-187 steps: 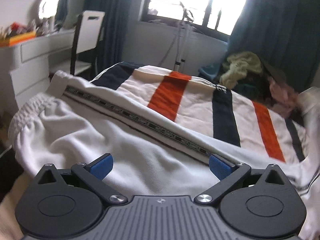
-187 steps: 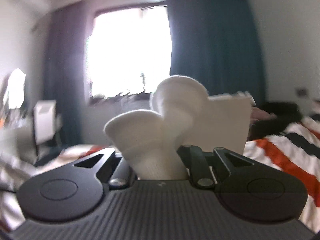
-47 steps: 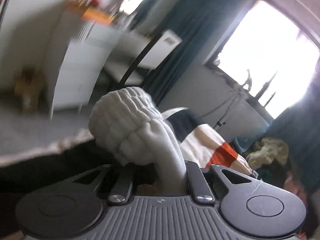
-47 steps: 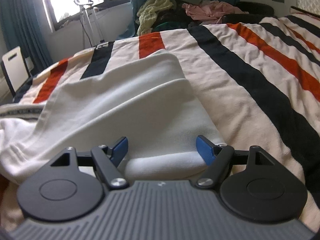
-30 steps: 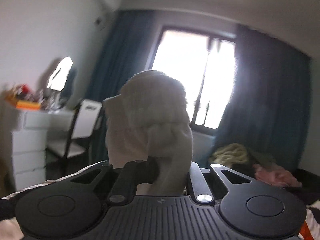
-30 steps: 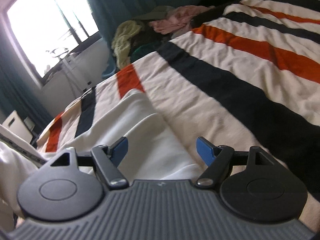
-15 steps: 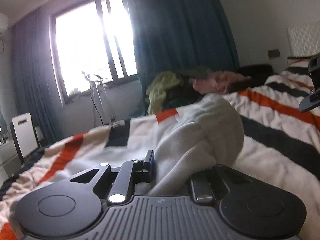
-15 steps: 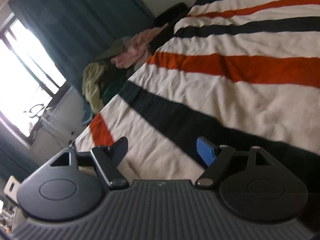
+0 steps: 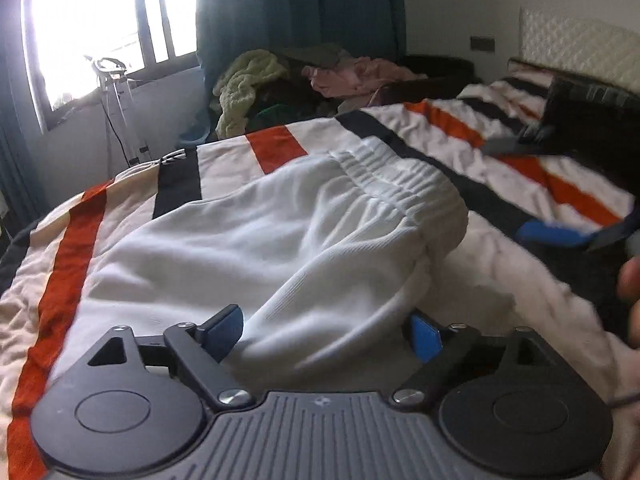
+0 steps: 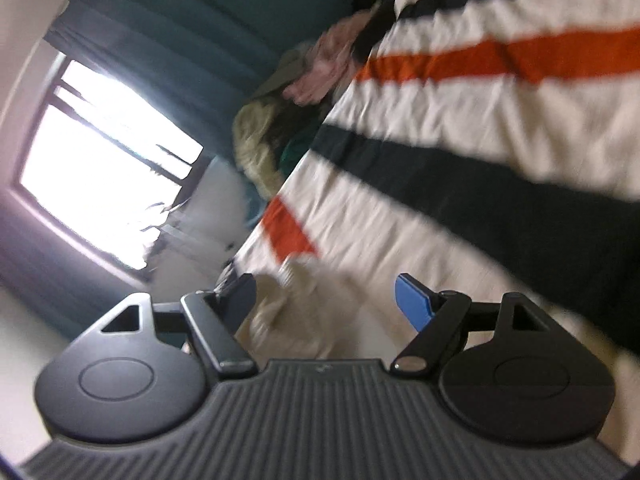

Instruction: Fold clothes

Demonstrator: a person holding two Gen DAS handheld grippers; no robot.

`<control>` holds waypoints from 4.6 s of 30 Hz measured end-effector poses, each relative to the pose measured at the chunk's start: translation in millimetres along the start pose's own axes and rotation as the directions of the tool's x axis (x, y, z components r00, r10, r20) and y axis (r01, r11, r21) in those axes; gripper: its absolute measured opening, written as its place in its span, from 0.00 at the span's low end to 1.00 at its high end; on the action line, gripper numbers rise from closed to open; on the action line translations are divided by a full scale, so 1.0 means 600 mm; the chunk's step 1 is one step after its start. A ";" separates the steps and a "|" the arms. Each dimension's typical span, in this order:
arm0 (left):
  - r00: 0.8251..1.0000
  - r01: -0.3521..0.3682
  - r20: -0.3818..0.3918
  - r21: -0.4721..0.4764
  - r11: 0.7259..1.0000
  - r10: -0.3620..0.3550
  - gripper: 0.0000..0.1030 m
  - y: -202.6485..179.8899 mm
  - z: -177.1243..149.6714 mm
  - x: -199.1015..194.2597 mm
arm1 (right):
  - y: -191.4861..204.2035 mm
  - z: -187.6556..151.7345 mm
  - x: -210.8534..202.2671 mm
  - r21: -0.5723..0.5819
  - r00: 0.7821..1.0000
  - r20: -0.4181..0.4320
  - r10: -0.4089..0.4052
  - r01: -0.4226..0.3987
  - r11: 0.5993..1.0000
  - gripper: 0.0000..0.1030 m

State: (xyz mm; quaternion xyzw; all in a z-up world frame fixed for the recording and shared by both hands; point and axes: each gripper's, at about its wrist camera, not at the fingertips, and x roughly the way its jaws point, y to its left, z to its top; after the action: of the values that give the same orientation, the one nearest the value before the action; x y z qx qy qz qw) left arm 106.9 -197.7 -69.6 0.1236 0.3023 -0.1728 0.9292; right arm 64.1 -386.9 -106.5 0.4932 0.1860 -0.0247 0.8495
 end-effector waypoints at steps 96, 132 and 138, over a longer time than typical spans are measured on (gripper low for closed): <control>0.897 0.441 0.347 -0.670 0.597 -0.273 0.35 0.243 0.285 0.004 | 0.128 0.247 0.044 -0.129 0.921 0.173 0.348 -0.329 0.935 0.29; 0.942 0.333 0.076 -0.327 0.884 -0.327 0.48 0.037 0.239 0.297 | -0.104 0.290 0.103 0.012 0.920 0.139 -0.366 0.368 0.930 0.47; 0.921 0.376 0.178 -0.184 0.908 -0.345 0.53 0.033 0.280 0.119 | 0.012 0.286 0.019 -0.140 0.933 0.175 -0.314 0.340 0.930 0.47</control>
State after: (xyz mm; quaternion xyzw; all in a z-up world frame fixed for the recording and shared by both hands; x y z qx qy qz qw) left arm 256.1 -253.2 21.6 -0.0481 0.2700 -0.3165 0.9081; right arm 126.4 -526.9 -28.2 0.3786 0.2028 -0.1874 0.8834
